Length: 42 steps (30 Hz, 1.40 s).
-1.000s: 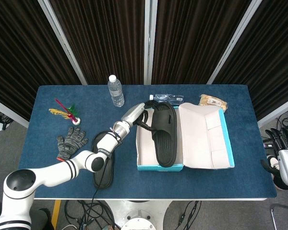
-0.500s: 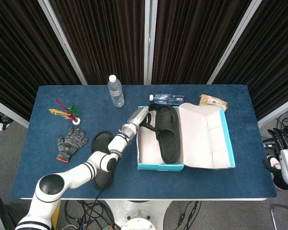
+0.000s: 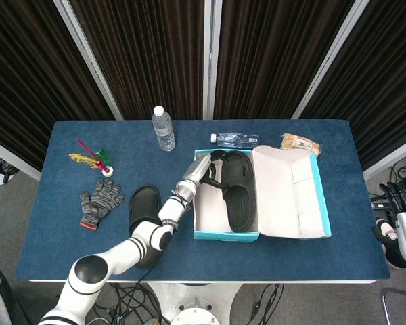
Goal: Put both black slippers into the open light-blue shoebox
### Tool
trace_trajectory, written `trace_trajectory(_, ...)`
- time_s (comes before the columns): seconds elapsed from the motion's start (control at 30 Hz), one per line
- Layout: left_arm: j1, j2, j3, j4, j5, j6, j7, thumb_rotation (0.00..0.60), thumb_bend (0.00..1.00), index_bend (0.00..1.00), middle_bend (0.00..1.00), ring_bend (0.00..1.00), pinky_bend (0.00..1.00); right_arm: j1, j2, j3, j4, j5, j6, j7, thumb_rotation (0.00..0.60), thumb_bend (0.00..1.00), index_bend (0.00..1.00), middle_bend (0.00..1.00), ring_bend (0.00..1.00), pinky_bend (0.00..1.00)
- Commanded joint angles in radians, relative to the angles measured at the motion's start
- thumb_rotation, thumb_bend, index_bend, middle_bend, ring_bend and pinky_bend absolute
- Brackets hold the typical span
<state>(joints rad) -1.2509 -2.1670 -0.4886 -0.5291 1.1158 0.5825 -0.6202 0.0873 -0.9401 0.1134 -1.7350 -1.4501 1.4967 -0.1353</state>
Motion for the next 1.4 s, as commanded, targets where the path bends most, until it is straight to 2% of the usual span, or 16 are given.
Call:
trace_trajectory(0.03,0.001,-0.029,0.020,0.040,0.024,0.031,-0.003,0.600,0.00,0.52,0.56,0.66,0.75,-0.001,0.001,0.000,0.000,0.001,0.001,0.001,0.600,0.08,0.12,0.13,0.06,0.14)
trace_trajectory(0.43,-0.001,-0.091,0.043,0.139,0.048,0.064,0.025,0.600,0.00,0.52,0.56,0.66,0.75,-0.002,0.003,-0.003,-0.003,-0.007,0.004,0.002,0.600,0.08,0.12,0.12,0.06,0.14)
trace_trajectory(0.53,-0.003,-0.101,0.049,0.153,0.050,0.067,0.057,0.600,0.00,0.50,0.53,0.63,0.73,-0.004,0.004,-0.004,-0.004,-0.009,0.007,0.002,0.600,0.08,0.12,0.13,0.06,0.14)
trace_trajectory(0.6,-0.003,-0.102,0.057,0.154,0.055,0.069,0.082,0.600,0.00,0.42,0.45,0.55,0.68,-0.006,0.004,-0.005,-0.004,-0.010,0.009,0.003,0.600,0.08,0.12,0.12,0.06,0.14)
trace_trajectory(0.7,-0.002,-0.102,0.059,0.145,0.056,0.079,0.109,0.600,0.00,0.22,0.25,0.31,0.57,-0.007,0.005,-0.006,-0.005,-0.014,0.012,0.004,0.600,0.08,0.12,0.12,0.06,0.14)
trace_trajectory(0.77,0.000,-0.102,0.057,0.136,0.054,0.095,0.126,0.600,0.00,0.12,0.13,0.17,0.49,-0.008,0.006,-0.006,-0.005,-0.016,0.015,0.005,0.600,0.08,0.12,0.13,0.06,0.14)
trace_trajectory(0.87,0.000,-0.100,0.057,0.122,0.058,0.121,0.149,0.600,0.00,0.08,0.04,0.07,0.39,-0.010,0.007,-0.008,-0.006,-0.019,0.016,0.006,0.600,0.09,0.12,0.12,0.06,0.14)
trace_trajectory(0.97,0.002,-0.089,0.055,0.093,0.060,0.141,0.172,0.600,0.00,0.06,0.00,0.02,0.34,-0.011,0.009,-0.009,-0.006,-0.022,0.017,0.009,0.600,0.10,0.12,0.13,0.06,0.14)
trace_trajectory(1.17,0.030,-0.014,0.054,-0.037,0.053,0.154,0.257,0.600,0.00,0.06,0.00,0.01,0.32,-0.013,0.011,-0.013,-0.003,-0.030,0.019,0.018,0.600,0.10,0.12,0.12,0.06,0.14)
trace_trajectory(1.27,0.065,0.067,0.060,-0.170,0.026,0.138,0.365,0.600,0.00,0.06,0.00,0.01,0.32,-0.014,0.011,-0.013,0.000,-0.035,0.022,0.024,0.600,0.10,0.12,0.12,0.06,0.14)
trace_trajectory(1.4,0.141,0.218,0.074,-0.446,-0.070,0.135,0.581,0.600,0.00,0.06,0.00,0.01,0.32,-0.015,0.009,-0.015,0.007,-0.042,0.025,0.037,0.600,0.10,0.12,0.12,0.06,0.14)
